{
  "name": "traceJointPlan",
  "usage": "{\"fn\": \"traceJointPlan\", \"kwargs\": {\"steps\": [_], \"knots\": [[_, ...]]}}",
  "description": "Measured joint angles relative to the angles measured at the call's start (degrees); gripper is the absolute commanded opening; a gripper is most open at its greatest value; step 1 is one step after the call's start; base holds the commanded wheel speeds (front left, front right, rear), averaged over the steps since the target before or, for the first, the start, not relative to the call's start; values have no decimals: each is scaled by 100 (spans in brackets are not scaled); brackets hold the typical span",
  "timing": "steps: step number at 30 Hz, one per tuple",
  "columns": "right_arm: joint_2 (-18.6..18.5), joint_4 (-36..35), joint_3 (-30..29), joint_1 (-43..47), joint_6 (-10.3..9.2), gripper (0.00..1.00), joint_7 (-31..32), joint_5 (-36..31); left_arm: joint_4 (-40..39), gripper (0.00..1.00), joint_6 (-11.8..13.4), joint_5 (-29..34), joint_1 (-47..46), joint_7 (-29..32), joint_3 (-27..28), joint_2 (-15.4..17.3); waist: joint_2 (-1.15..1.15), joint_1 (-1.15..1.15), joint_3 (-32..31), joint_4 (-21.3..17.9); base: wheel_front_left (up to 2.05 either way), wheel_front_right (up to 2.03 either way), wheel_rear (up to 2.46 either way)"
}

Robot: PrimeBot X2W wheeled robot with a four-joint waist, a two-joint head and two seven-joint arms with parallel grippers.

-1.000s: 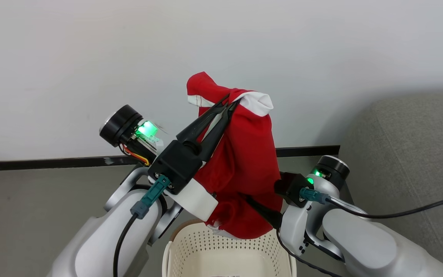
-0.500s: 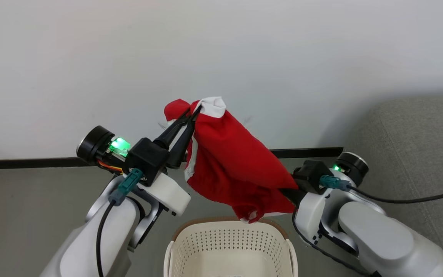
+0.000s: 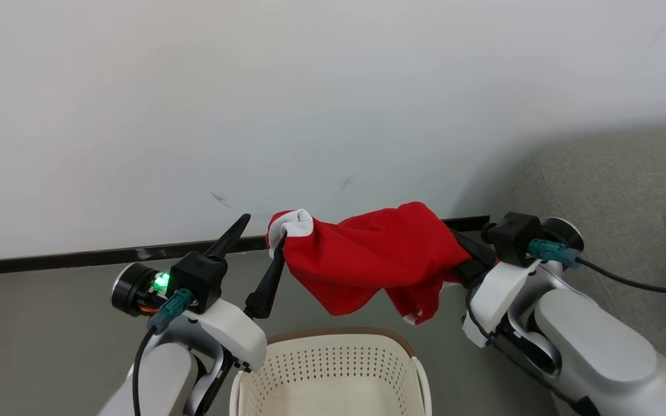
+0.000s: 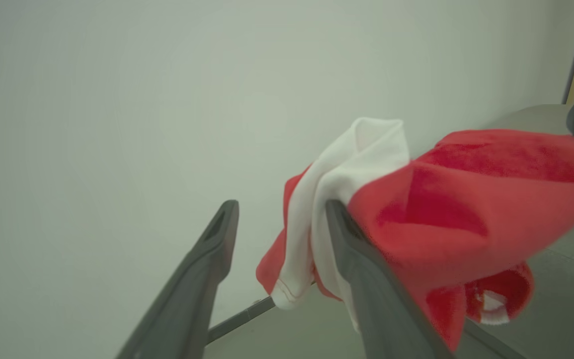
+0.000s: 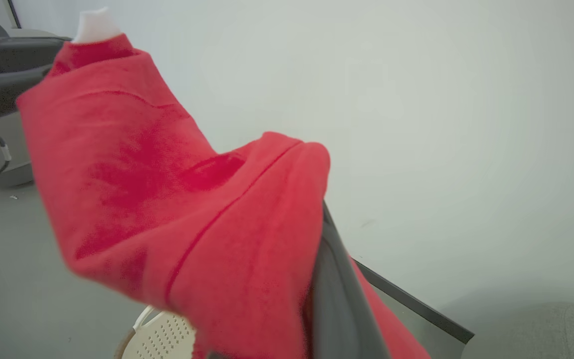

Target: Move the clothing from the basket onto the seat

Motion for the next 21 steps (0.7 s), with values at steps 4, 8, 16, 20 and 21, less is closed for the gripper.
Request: {"fn": "traceJointPlan", "kwargs": {"steps": [4, 8, 16, 20, 21], "knots": [[-103, -156, -331, 1, 0, 0, 0, 4, 42, 100, -54, -155, 82, -107, 40, -48, 0, 0, -6, -120, 0, 0, 0], [-247, -257, -725, 50, 0, 0, -4, 4, 55, 100, -89, -225, 231, -205, 41, -112, 0, 0, -8, -233, 0, 0, 0], [-544, -412, -1524, 440, 0, 0, -4, -64, 60, 100, -189, -304, 488, -430, -48, -220, 0, 0, -1, -450, 0, 0, 0], [-665, -510, -1894, 655, 0, 0, -4, -158, 60, 100, -269, -333, 614, -481, -163, -293, 0, 0, 3, -566, 0, 0, 0], [-689, -546, -1987, 725, 0, 0, -4, -177, 54, 100, -290, -343, 637, -525, -176, -313, 0, 0, 4, -597, 0, 0, 0]]}}
